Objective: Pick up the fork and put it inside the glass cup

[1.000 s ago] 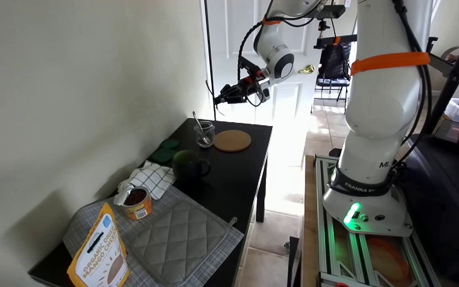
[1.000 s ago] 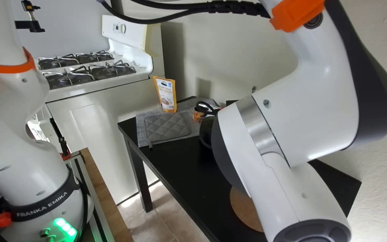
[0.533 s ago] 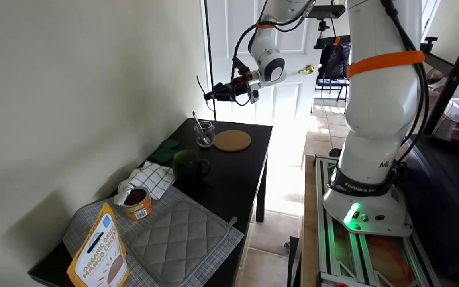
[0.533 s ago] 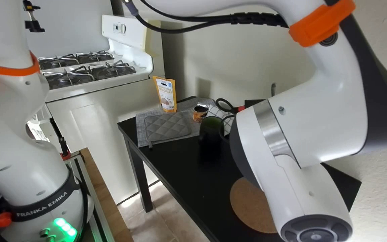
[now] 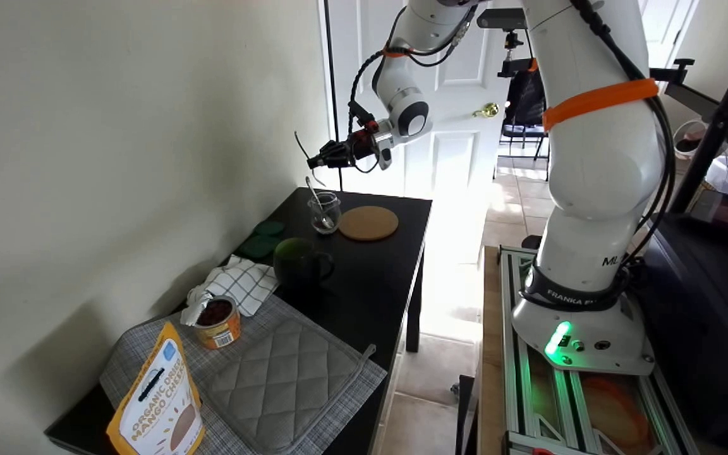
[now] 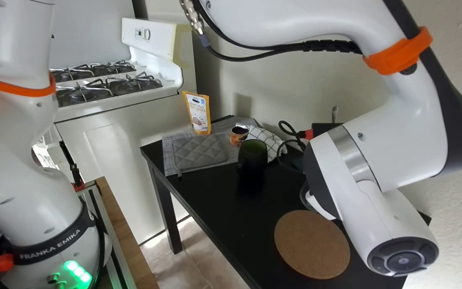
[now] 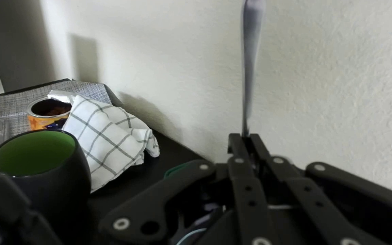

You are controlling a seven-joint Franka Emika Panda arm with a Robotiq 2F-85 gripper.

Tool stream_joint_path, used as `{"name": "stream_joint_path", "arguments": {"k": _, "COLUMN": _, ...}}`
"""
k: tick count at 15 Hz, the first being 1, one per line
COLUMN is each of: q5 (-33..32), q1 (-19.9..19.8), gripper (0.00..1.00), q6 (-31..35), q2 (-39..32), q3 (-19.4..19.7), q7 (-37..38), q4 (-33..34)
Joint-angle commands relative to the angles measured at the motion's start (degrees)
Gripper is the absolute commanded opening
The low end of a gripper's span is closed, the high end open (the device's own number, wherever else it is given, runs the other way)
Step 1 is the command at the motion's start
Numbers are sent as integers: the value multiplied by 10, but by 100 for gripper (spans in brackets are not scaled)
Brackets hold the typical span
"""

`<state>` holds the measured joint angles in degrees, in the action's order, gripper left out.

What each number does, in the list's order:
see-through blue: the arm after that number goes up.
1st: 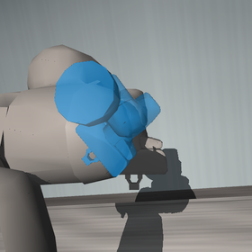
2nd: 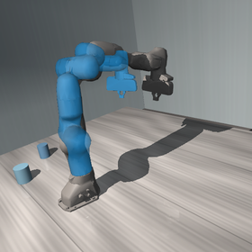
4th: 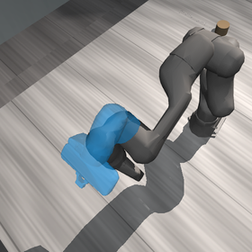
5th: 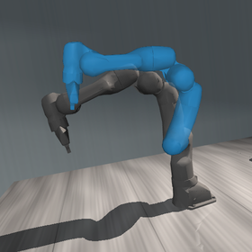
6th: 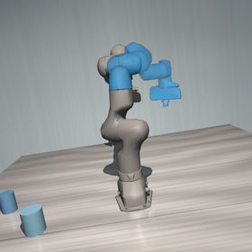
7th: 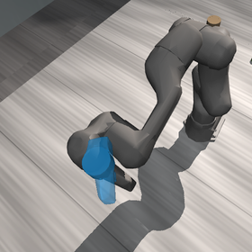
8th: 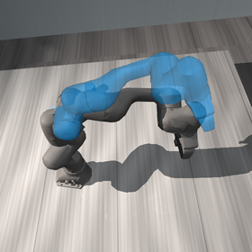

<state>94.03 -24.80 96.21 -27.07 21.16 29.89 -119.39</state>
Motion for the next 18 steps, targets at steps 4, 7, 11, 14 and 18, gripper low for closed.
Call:
{"name": "stream_joint_path", "arguments": {"k": 4, "q5": -5, "q1": 5, "gripper": 2, "q6": 14, "q2": -48, "q3": -15, "q7": 66, "q4": 35}}
{"name": "stream_joint_path", "arguments": {"k": 7, "q5": -13, "q1": 8, "gripper": 2, "q6": 15, "q2": -58, "q3": -16, "q7": 74, "q4": 30}}
{"name": "stream_joint_path", "arguments": {"k": 11, "q5": -24, "q1": 7, "gripper": 2, "q6": 18, "q2": -74, "q3": -10, "q7": 82, "q4": 24}}
{"name": "stream_joint_path", "arguments": {"k": 14, "q5": -43, "q1": 4, "gripper": 2, "q6": 22, "q2": -75, "q3": 1, "q7": 86, "q4": 18}}
{"name": "stream_joint_path", "arguments": {"k": 18, "q5": -62, "q1": 1, "gripper": 2, "q6": 33, "q2": -69, "q3": 15, "q7": 82, "q4": 8}}
